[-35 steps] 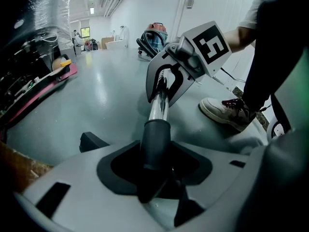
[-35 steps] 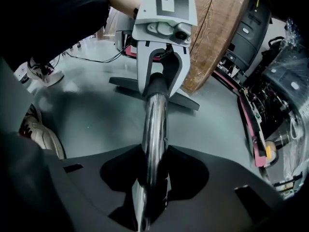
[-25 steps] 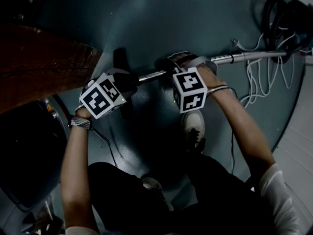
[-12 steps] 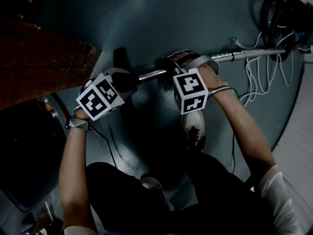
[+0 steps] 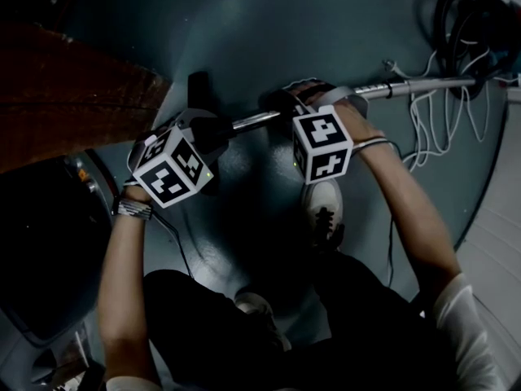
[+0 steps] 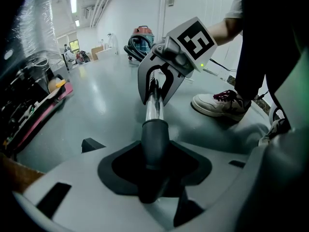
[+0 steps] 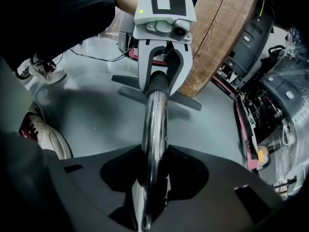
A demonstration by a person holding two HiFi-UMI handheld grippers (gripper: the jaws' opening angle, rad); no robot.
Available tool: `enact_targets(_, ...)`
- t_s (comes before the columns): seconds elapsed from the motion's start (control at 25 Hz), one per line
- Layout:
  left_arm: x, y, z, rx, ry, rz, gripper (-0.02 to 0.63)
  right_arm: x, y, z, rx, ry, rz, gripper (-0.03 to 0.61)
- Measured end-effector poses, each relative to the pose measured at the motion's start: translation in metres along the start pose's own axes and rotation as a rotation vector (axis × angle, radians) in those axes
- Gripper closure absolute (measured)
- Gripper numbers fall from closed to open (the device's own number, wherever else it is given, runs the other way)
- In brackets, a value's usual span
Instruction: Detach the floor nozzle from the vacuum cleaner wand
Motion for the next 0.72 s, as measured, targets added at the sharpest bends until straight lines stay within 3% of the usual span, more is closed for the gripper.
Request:
enact_targets(0.4, -0.002, -0.003, 0.008, 0.075, 0.044, 0.117, 0.431, -0.002, -0.005, -0.003, 0.019, -0.01, -0.006, 0.428)
enact_targets(0.72, 0.002, -0.004, 0.011, 0.213, 0.098, 0.236, 0.432, -0.002, -0.01, -0.008, 0.048, -0.028, 0.0, 0.43)
Point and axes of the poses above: the fingertips, and each gripper's own axes: x forward along the fingers, y to its left, z out of its top, the point moved 9 cm from there along -x, backward along the fingers, and after that the axes turned 9 degrees about -x, right-handed, at the moved point
